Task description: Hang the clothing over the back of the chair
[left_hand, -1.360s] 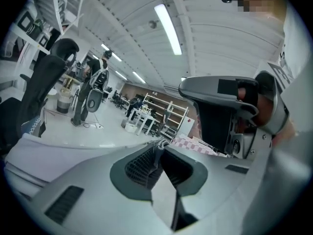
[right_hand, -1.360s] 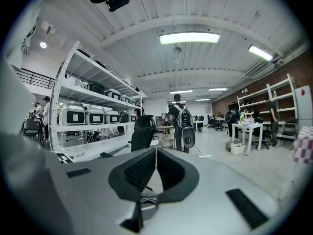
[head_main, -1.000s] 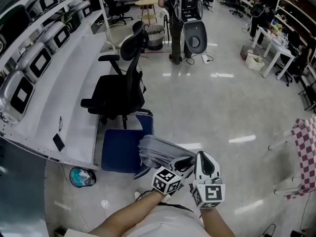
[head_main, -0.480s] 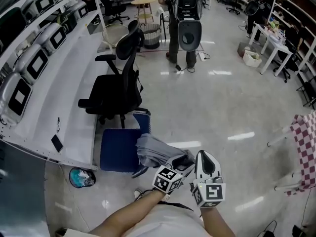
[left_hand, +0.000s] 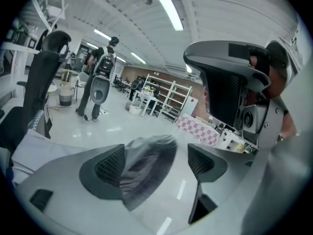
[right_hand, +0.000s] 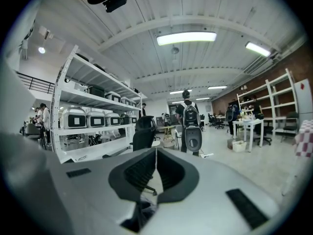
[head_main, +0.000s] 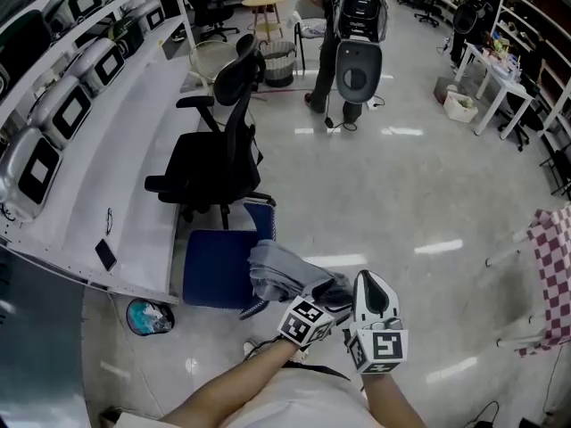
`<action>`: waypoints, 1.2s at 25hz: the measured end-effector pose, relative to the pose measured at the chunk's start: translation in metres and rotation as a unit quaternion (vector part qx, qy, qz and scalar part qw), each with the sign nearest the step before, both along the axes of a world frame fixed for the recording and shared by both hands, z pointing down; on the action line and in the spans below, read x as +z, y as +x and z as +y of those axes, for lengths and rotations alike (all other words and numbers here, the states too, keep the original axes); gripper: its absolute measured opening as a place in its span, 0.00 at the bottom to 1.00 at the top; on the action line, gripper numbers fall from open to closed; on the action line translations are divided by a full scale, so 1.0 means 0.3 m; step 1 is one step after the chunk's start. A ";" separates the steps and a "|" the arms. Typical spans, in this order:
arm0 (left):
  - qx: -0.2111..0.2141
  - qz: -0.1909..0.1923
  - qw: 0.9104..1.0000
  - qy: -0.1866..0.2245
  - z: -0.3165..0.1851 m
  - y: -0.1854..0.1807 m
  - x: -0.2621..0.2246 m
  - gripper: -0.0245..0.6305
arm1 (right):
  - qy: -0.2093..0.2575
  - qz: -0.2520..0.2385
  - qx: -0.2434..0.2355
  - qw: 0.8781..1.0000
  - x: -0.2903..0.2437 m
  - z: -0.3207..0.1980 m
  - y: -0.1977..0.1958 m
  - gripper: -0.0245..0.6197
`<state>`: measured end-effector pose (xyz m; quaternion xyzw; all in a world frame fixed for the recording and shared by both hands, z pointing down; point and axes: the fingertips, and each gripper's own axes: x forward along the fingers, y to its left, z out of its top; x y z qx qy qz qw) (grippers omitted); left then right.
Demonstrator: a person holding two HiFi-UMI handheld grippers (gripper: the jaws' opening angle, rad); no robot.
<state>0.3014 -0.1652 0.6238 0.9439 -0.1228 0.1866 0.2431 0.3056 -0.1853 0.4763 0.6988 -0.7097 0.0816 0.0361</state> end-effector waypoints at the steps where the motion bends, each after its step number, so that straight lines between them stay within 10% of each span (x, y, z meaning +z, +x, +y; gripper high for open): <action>1: 0.007 0.001 1.000 -0.007 0.008 0.006 -0.001 0.63 | 0.000 -0.001 0.000 1.000 -0.001 -0.001 0.001 0.06; 17: -0.105 0.022 0.993 0.043 -0.104 -0.170 -0.057 0.64 | 0.007 -0.014 -0.054 0.998 0.014 -0.073 -0.124 0.06; 19: -0.136 0.019 0.989 0.055 -0.130 -0.230 -0.073 0.54 | 0.005 -0.019 -0.068 0.998 0.021 -0.080 -0.158 0.06; 22: -0.180 0.018 0.980 0.080 -0.157 -0.332 -0.105 0.10 | 0.000 -0.025 -0.089 0.996 0.037 -0.092 -0.215 0.06; 30: -0.266 0.007 0.959 0.100 -0.154 -0.607 -0.145 0.05 | -0.018 -0.053 -0.145 0.988 0.107 -0.134 -0.405 0.06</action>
